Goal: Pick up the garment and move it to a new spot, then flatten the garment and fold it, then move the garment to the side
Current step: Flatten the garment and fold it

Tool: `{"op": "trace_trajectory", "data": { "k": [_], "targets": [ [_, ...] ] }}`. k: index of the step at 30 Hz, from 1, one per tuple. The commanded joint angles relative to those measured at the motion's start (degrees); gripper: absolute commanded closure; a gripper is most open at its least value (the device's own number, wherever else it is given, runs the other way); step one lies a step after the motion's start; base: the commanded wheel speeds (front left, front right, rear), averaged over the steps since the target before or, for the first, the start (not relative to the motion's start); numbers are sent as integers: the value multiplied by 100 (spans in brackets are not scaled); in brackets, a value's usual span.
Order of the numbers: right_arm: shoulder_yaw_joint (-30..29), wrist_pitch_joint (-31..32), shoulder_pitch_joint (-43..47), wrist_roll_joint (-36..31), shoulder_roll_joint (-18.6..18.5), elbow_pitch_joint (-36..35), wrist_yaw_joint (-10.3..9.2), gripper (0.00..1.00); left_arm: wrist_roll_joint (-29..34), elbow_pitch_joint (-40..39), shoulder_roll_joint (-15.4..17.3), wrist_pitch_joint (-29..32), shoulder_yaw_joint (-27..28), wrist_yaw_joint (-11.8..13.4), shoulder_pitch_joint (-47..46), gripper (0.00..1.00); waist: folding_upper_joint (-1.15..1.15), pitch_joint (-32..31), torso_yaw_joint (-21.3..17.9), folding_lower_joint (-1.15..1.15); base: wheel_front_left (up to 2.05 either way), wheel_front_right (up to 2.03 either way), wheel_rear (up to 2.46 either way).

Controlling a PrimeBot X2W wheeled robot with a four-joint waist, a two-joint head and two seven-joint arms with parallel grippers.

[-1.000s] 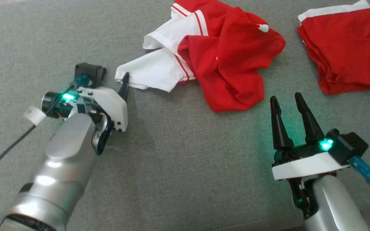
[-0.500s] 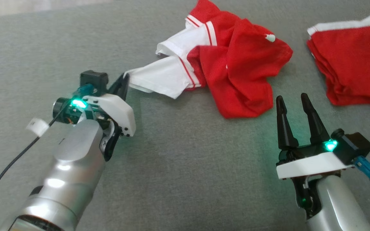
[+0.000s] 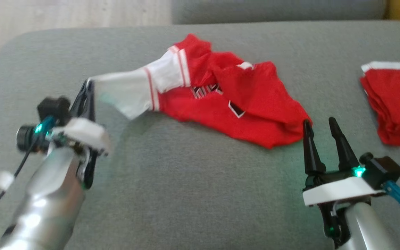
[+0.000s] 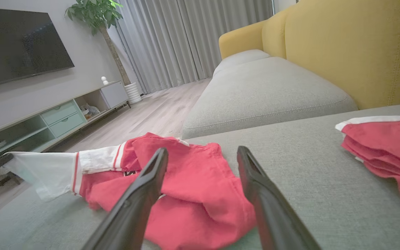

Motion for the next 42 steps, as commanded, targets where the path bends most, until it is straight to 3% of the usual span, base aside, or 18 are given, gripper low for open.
{"op": "trace_trajectory", "data": {
  "k": [1, 10, 11, 12, 13, 25, 32, 37, 42],
  "targets": [
    [104, -62, -34, -28, -7, -145, -4, 0, 32, -268, 333, -97, 228, 89, 85, 100, 0, -189, 213, 1, 0, 0, 0],
    [44, -62, 132, -29, -7, -49, -4, 0, 66, -1104, 428, -57, 126, 336, 1276, 100, 0, -439, 516, 1, 0, 0, 0],
    [35, -62, 141, -30, -7, -47, -4, 0, 53, -1200, 408, -54, 120, 361, 1336, 61, 0, -450, 543, 1, 0, 0, 0],
    [35, -62, 141, -30, -7, -47, -4, 0, 53, -1200, 408, -54, 120, 361, 1336, 61, 0, -450, 543, 1, 0, 0, 0],
    [37, -62, 146, -34, -7, -45, -4, 0, 61, -1299, 399, -58, 116, 398, 1367, 0, 0, -460, 562, 1, 0, 0, 0],
    [-79, -62, 80, -9, -7, -282, -4, 0, 443, -3287, 84, -118, 571, 656, 1770, 0, 0, -404, 576, 1, 0, 0, 0],
    [-185, 43, -394, -363, -7, -343, -4, 0, 592, -3687, -108, -119, 776, 567, 2176, 0, 0, -28, 709, 1, 0, 0, 0],
    [-401, 660, -1297, -883, -7, -226, -4, 0, 712, -3699, -279, -120, 800, 436, 2071, 0, 0, 402, 937, 1, 0, 0, 0],
    [-737, 1640, -2326, -1186, -36, 462, -4, 0, 813, -3746, -582, -120, 845, 232, 1903, 0, 0, 775, 1251, 1, 0, 0, 0]
  ]
}}
